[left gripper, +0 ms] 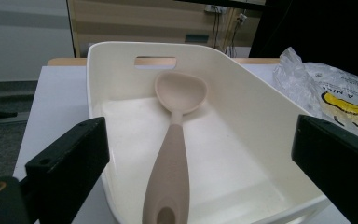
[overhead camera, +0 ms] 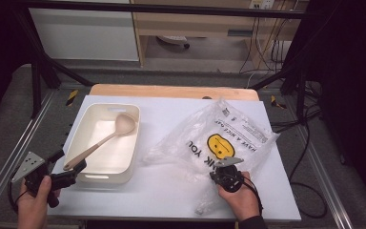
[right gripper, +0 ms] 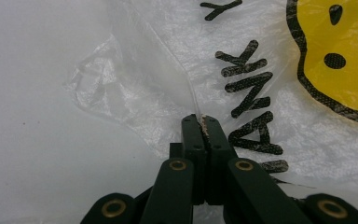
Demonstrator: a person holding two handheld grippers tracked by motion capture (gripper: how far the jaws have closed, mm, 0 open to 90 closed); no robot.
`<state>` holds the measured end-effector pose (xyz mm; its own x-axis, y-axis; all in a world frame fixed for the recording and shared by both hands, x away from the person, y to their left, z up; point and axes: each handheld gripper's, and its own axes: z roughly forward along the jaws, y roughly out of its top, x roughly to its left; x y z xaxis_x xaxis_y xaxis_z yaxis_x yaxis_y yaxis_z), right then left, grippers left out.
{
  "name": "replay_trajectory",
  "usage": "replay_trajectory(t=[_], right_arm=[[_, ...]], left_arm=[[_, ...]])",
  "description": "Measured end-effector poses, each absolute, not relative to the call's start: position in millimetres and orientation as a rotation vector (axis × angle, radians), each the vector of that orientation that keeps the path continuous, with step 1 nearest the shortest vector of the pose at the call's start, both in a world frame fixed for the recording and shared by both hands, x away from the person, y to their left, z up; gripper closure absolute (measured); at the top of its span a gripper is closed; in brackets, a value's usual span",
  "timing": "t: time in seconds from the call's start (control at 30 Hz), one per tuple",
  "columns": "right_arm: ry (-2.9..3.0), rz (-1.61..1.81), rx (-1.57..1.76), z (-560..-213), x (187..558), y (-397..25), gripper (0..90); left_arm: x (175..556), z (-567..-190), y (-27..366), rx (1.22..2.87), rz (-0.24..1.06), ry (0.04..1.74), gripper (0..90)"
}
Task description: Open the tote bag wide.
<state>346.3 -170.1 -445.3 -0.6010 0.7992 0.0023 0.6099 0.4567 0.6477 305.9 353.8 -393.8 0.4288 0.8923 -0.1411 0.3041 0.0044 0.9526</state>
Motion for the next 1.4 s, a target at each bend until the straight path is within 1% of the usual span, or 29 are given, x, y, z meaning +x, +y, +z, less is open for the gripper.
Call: replay_trajectory(t=[0.3,0.6,1.0,1.4], right_arm=[[2.423,0.910,1.051,-440.2,360.0,-160.5,90.0],[2.444,0.930,0.933,-442.6,378.9,-150.7,90.0],[2.432,0.905,0.994,-448.1,407.8,-157.5,90.0],[2.433,0.901,1.014,-447.1,405.1,-172.5,90.0]], left_arm=[[305.7,-393.7,353.8,1.549,0.651,1.094,3.6],[305.5,-393.8,353.6,1.555,0.649,1.093,3.6],[306.0,-394.2,352.9,1.556,0.649,1.093,3.6],[305.8,-394.1,352.9,1.557,0.649,1.093,3.6]])
